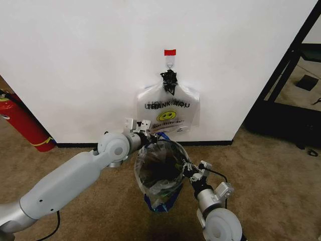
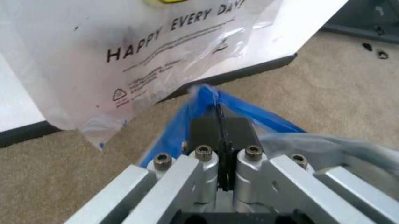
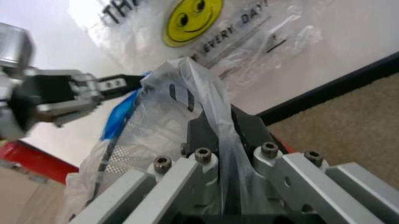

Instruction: Pick up the garbage bag from the wall and place it over the trash bin.

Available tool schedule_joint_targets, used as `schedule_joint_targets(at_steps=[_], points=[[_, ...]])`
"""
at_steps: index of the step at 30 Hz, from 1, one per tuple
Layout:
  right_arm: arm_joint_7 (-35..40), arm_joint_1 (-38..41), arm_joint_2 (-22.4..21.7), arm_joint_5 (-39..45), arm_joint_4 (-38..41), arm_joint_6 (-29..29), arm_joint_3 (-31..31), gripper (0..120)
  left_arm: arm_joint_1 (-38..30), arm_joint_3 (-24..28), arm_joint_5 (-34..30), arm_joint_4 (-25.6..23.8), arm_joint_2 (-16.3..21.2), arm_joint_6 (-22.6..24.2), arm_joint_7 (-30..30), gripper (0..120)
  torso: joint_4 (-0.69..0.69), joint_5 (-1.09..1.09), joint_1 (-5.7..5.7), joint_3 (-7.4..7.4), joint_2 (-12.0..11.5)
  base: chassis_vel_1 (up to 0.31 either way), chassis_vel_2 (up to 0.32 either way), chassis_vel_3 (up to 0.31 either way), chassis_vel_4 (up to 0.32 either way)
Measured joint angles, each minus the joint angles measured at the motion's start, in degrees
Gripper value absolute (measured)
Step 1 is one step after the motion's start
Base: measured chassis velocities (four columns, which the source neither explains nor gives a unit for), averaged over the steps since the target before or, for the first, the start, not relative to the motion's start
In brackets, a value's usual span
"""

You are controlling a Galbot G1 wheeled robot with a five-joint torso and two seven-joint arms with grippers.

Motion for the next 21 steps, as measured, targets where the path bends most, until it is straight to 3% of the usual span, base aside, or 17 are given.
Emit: schedule_joint_targets(at_steps=[9,21], points=[[-6.37,-2.17,-1.89,2.77,1.18,1.95,1.33,1,-0.86,-0.07,0.08,2.01,2.13,-0.05,1.54,0,0.0,-0.01,0.0,0.0,0.0,0.0,0.0,0.0,0.0],[-6.63,-2.22,-3.02,5.58,1.02,2.53,2.82,1,2.02,-3.3,0.54,1.73,5.36,-0.17,3.2,0,0.0,0.0,0.0,0.0,0.0,0.0,0.0,0.0,0.0]])
